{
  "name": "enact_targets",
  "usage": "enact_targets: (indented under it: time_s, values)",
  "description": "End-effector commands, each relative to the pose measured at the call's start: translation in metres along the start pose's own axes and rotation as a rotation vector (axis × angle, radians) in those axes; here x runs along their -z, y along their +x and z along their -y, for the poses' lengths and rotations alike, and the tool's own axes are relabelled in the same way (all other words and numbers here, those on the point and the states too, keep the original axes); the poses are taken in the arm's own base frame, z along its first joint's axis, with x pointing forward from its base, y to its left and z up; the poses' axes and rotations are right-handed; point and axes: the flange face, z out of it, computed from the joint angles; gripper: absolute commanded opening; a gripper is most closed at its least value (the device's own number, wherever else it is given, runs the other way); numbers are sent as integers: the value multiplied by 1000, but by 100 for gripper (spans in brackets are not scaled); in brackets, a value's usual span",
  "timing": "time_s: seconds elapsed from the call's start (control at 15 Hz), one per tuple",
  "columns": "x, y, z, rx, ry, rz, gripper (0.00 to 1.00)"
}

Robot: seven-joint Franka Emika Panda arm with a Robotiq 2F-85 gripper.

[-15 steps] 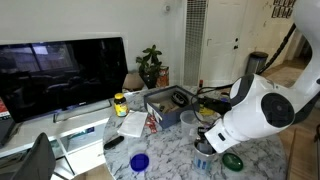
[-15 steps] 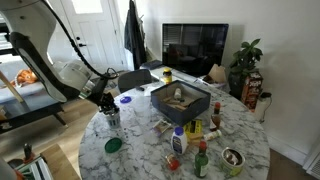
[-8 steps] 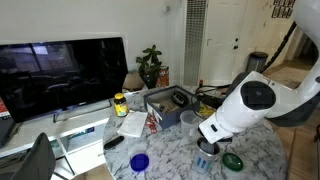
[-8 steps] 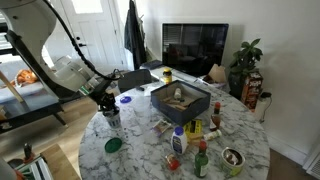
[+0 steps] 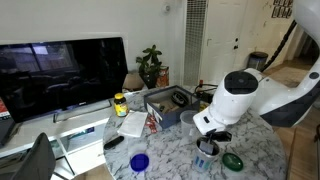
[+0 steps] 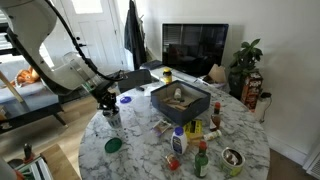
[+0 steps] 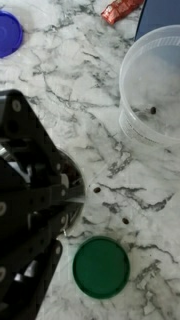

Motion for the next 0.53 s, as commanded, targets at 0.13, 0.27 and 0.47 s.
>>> enact_targets:
  time_s: [0.13,0.27,0.47]
  values:
    - [-1,-1,-8,-49,109,-92,2]
    - [-1,-7,-12,-72,146,-117,2]
    - [2,-15,-20,-108,184,-162,2]
